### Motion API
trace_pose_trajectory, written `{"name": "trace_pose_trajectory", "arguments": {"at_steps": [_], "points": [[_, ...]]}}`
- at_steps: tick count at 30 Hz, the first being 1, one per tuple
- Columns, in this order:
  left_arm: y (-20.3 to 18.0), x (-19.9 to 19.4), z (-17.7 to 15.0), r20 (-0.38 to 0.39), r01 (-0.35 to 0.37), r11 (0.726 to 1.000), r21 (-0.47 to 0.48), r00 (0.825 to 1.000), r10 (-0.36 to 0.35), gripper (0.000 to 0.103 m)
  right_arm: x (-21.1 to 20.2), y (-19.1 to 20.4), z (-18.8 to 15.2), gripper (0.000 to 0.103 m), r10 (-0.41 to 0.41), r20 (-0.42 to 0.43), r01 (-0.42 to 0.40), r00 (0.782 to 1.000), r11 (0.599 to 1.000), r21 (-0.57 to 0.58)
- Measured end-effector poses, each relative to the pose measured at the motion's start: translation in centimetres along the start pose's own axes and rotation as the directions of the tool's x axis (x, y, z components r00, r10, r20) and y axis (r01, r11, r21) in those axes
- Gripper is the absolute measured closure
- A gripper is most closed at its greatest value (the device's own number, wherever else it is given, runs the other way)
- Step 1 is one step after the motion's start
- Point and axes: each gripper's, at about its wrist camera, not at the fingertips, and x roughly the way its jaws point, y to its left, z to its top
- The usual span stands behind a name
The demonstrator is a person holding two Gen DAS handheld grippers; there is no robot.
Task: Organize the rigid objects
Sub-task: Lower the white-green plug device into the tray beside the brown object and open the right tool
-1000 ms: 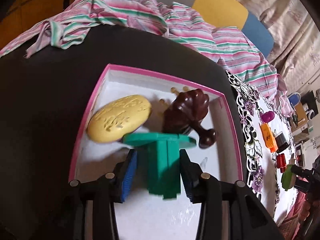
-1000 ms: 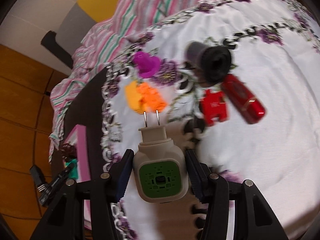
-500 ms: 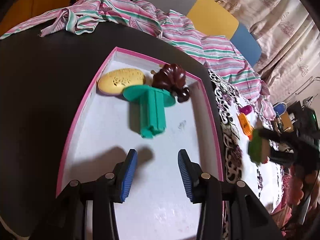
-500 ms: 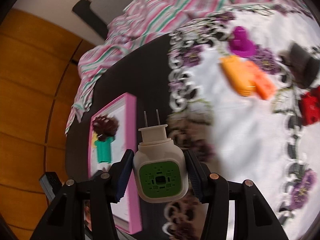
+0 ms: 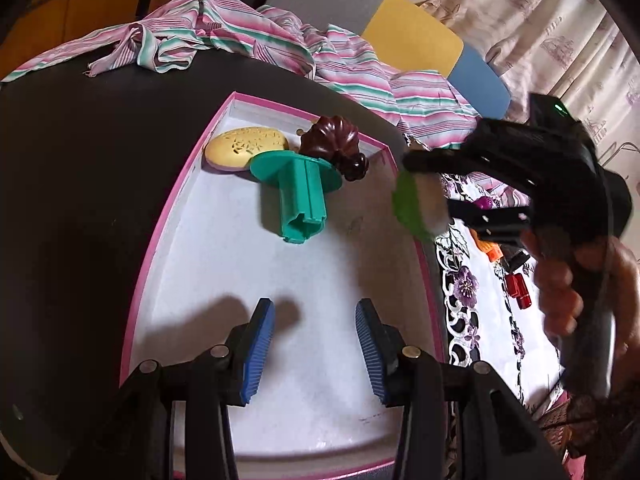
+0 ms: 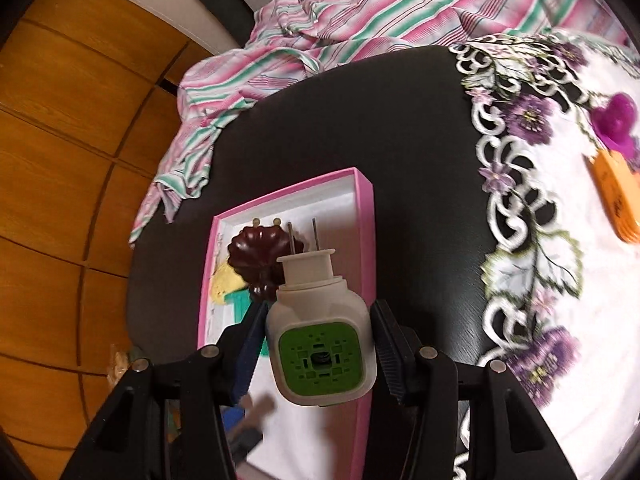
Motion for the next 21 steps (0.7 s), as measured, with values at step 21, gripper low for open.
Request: {"name": "trace_pose_trajectory", "arguments": {"at_steps": [21], "points": [[0.6,-1.7,-0.5,0.024,0.013,1.0,-0.015,1.0,-0.013,0.061,2.9,5.0,2.3,0.034,-0.243,0.166,0.273,0.956,0.942,-0.194]]}}
